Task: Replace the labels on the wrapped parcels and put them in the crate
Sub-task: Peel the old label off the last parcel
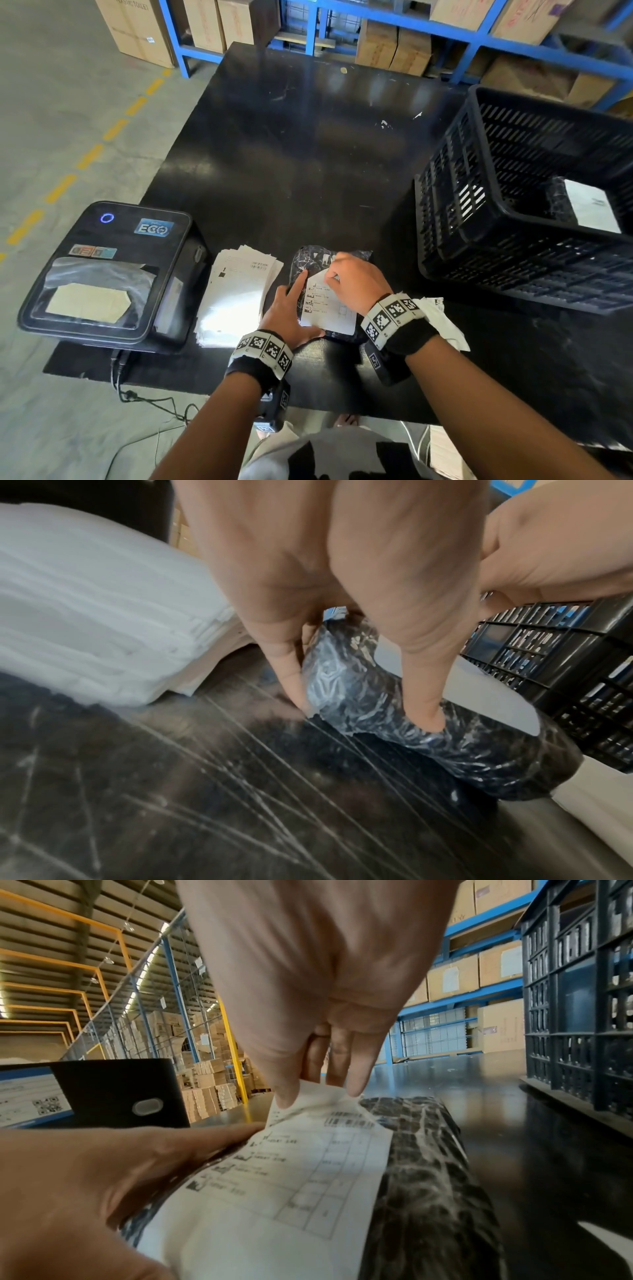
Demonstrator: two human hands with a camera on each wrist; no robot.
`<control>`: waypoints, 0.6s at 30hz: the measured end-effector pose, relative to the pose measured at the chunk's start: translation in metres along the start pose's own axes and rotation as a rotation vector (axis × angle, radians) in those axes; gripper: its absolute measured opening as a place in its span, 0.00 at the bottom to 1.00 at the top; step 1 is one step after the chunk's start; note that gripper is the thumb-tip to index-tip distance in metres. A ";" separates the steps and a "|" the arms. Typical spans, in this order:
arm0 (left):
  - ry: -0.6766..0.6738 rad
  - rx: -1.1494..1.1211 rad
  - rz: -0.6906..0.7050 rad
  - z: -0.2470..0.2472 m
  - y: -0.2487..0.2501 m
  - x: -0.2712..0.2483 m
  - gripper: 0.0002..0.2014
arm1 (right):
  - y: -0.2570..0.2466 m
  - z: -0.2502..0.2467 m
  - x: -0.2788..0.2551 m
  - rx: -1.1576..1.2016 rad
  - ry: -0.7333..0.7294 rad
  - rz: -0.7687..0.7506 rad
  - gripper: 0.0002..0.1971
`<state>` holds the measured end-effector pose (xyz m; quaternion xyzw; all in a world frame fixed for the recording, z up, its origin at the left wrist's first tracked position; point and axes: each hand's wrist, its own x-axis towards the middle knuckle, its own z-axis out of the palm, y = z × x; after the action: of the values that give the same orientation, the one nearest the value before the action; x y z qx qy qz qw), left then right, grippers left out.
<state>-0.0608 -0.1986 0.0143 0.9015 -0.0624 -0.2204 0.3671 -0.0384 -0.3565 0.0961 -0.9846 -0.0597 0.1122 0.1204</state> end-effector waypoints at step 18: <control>0.057 -0.039 -0.040 0.009 0.001 0.005 0.60 | 0.007 -0.026 -0.032 -0.082 -0.032 -0.078 0.10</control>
<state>-0.0602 -0.2065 0.0082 0.9013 -0.0296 -0.2029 0.3816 -0.0624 -0.3742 0.1255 -0.9837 -0.1046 0.1207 0.0831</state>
